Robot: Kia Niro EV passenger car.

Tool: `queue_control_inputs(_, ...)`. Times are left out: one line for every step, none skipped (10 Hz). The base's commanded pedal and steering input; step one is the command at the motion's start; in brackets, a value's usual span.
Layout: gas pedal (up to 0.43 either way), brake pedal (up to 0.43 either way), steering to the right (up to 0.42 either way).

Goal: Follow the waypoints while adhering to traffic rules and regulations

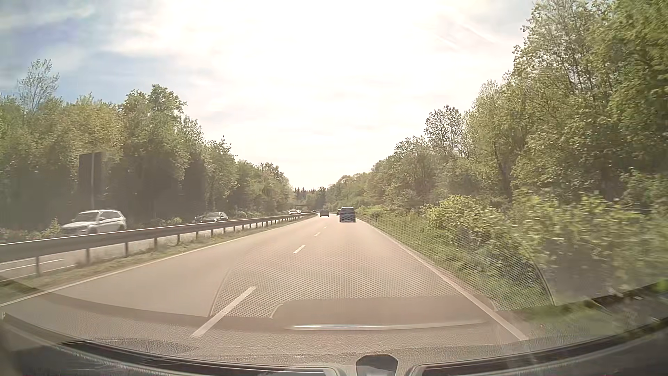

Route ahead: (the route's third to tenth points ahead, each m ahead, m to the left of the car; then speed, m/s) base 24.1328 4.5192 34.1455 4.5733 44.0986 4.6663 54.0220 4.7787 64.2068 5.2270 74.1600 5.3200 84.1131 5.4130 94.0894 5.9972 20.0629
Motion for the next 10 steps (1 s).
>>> queue_control_inputs(0.150, 0.000, -0.003)
queue_control_inputs(0.150, 0.000, -0.003)
queue_control_inputs(0.150, 0.000, -0.002)
queue_control_inputs(0.150, 0.000, -0.003)
queue_control_inputs(0.150, 0.000, -0.002)
queue_control_inputs(0.150, 0.000, -0.003)
queue_control_inputs(0.150, 0.000, -0.002)
queue_control_inputs(0.150, 0.000, -0.002)
queue_control_inputs(0.150, 0.000, -0.002)
queue_control_inputs(0.150, 0.000, -0.002)
